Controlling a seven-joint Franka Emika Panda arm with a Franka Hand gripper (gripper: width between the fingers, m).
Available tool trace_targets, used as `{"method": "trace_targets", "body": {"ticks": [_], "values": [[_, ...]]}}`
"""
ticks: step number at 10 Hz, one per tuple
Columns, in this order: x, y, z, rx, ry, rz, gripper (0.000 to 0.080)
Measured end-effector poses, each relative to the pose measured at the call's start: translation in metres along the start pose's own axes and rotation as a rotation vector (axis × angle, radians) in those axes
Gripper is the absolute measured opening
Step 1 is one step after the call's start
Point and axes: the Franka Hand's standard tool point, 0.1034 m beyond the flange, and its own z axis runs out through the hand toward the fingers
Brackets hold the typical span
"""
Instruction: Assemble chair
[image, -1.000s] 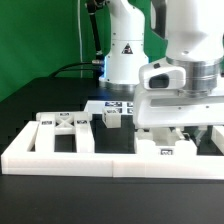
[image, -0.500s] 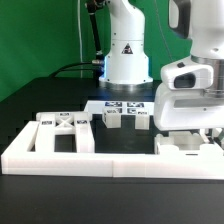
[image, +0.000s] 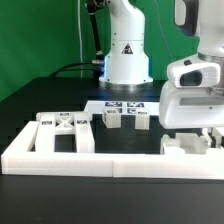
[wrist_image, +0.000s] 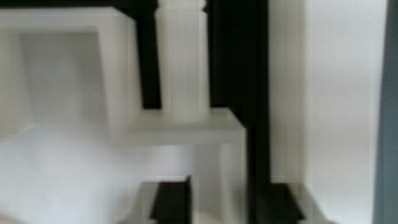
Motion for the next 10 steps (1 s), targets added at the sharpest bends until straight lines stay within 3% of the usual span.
{"method": "trace_targets", "body": {"ticks": [2,3,4,5,7,10], "values": [[0.001,0.011,-0.001,-0.009,0.0,0.013,0.0419],[0.002,0.015,-0.008,-0.007,0.007,0.024,0.0419],[0.0,0.017,-0.021,-0.004,0.003,0.031,0.0584],[-0.003,0.021,-0.036,-0.001,0.009,0.037,0.0632],[-0.02,0.033,-0.058,-0.002,0.014,0.018,0.0646],[-0.06,0.058,-0.06,-0.012,0.0,0.011,0.0648]]}}
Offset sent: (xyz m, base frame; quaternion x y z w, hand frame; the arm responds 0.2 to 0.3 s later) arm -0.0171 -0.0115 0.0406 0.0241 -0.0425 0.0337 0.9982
